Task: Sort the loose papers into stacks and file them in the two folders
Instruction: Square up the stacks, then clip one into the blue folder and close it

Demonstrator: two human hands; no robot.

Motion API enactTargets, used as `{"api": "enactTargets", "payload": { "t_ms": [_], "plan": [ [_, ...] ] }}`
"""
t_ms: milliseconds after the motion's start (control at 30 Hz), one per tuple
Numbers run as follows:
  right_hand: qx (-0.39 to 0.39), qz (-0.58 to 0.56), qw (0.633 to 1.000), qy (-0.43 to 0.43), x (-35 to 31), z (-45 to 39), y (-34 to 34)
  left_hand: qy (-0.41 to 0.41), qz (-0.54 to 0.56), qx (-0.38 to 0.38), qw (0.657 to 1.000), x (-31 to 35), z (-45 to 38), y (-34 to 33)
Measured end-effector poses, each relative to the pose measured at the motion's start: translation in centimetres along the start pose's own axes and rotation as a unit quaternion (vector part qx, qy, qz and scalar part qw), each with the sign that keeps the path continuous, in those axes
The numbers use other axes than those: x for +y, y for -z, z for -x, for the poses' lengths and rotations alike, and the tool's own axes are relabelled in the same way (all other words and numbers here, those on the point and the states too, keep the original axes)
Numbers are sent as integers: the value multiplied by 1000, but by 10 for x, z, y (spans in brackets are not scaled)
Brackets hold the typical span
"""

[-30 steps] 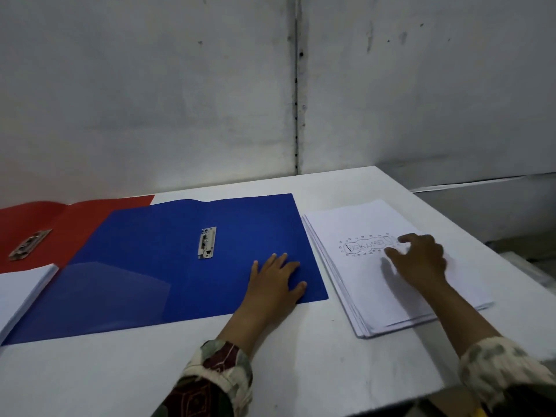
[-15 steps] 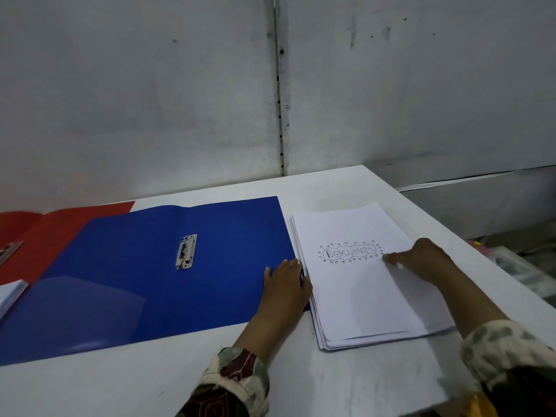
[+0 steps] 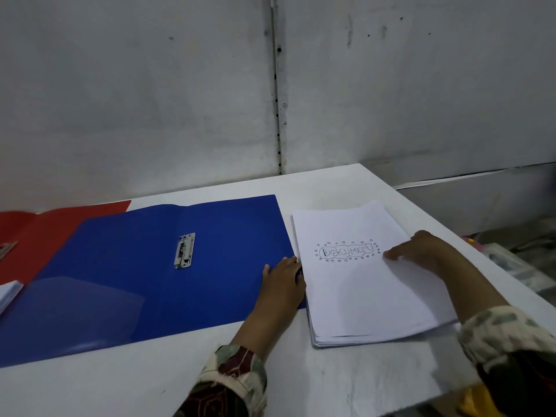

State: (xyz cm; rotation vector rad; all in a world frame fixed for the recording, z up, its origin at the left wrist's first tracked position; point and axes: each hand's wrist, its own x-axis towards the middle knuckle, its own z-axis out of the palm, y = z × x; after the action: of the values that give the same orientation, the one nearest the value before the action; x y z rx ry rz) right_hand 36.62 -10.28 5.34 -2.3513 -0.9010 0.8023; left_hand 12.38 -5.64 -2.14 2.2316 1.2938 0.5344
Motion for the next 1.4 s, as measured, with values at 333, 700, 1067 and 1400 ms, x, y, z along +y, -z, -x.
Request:
{"api": "enactTargets", "payload": {
  "t_ms": [333,700,1067,1400],
  "plan": [
    [-15,-198,980,5,27,12,6,53,92,50,993,-18,-3,49],
    [-39,-245,969,7,-2,8,-31,245,-71,179,950,-118,-7,131],
    [-95,-262,960,39,-65,9,-96,328,159,78,928,-146,-8,169],
    [-123,-270,952,70,-95,8,-120,349,126,60,927,-162,-15,170]
  ]
}}
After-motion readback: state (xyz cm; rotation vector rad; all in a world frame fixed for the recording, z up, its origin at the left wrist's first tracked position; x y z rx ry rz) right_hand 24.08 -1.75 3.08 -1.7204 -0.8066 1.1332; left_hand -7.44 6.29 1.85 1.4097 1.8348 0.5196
